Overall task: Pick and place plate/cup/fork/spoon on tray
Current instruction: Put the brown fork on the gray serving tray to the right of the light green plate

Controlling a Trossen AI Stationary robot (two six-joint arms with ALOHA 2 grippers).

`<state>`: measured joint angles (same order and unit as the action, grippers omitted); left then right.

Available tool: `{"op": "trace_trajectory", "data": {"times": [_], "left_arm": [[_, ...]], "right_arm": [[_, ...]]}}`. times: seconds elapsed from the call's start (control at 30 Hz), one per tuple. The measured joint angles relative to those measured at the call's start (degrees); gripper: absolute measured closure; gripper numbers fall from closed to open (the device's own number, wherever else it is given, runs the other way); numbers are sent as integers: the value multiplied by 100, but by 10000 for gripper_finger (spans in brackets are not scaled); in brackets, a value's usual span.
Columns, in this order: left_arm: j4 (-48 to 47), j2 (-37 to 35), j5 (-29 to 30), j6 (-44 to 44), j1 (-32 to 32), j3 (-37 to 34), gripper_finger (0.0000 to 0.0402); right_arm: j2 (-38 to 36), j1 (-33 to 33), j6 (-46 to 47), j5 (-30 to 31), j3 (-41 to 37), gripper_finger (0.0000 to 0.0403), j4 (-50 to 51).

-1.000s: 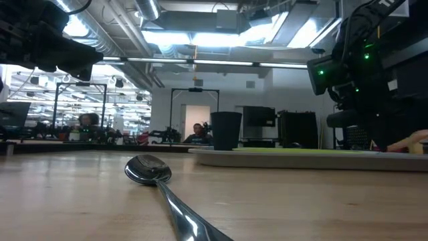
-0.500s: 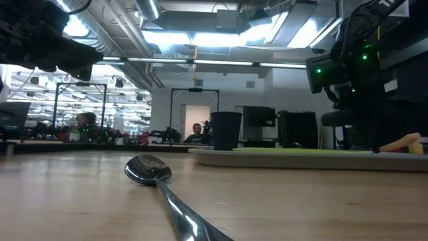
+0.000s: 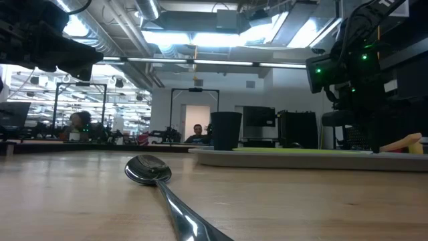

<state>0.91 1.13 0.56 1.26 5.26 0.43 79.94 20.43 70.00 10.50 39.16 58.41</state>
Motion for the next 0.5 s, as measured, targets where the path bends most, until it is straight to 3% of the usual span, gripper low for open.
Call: {"op": "trace_trajectory", "data": {"times": [0.5], "left_arm": [[0,0,-1,0,2,0,319]], "right_arm": [[0,-2,24,-267,2,326,-196]]}}
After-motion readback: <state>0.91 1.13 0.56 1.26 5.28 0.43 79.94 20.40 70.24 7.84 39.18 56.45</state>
